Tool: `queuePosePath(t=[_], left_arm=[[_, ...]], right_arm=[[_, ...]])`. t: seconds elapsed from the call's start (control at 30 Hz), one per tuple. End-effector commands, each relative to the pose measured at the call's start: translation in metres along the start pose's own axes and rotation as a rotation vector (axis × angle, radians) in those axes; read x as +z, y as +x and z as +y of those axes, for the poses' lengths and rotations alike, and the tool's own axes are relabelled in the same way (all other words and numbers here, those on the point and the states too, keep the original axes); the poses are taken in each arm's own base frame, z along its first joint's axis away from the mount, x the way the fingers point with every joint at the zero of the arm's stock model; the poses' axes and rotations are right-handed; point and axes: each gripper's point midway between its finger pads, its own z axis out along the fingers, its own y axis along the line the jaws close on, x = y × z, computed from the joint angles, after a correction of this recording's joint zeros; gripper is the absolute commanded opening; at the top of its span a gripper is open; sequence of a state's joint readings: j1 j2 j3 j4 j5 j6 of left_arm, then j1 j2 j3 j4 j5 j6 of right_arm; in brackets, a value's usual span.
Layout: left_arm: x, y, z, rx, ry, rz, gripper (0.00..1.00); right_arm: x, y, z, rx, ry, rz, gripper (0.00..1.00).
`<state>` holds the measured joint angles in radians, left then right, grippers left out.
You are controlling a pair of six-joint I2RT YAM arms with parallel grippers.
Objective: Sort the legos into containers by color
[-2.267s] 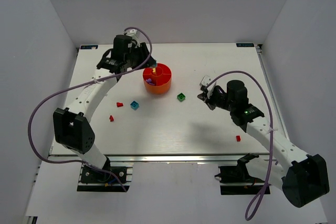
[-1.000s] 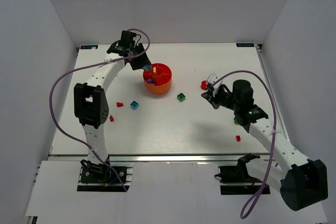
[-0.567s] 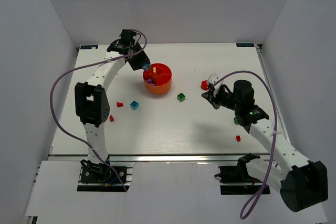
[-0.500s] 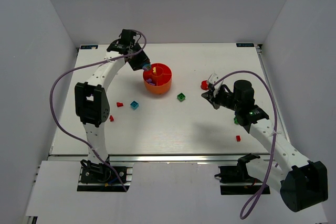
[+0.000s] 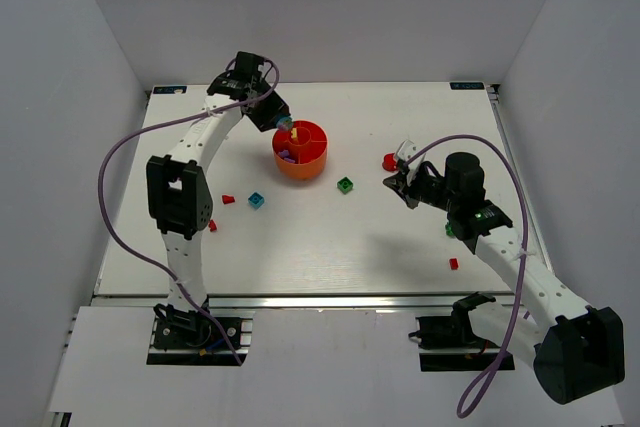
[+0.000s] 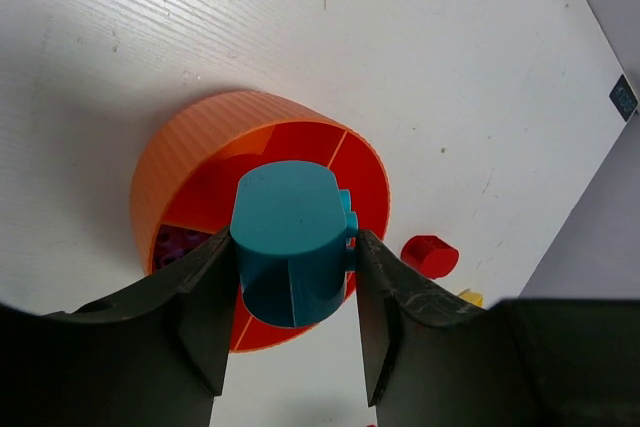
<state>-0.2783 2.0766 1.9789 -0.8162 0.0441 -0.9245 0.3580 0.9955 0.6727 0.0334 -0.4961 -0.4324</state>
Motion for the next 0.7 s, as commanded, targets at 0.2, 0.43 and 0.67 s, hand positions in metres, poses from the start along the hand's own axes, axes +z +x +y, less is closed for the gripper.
queuePosePath(t=[0.2,0.43,0.67], left_arm=[[-0.001,-0.004,-0.005,-0.040,-0.006,-0.018,0.12],[0.003,0.000,-0.002,-0.042,-0.011,-0.004,0.29],[0.006,0.008,-0.002,-0.028,0.004,0.037,0.47]], right_arm=[[-0.003,-0.012,-0.004,-0.024,0.010,-0.047,0.00],[-0.002,-0.012,-0.002,-0.025,0.004,-0.047,0.00],[-0.003,-0.012,-0.004,-0.021,0.007,-0.048,0.00]])
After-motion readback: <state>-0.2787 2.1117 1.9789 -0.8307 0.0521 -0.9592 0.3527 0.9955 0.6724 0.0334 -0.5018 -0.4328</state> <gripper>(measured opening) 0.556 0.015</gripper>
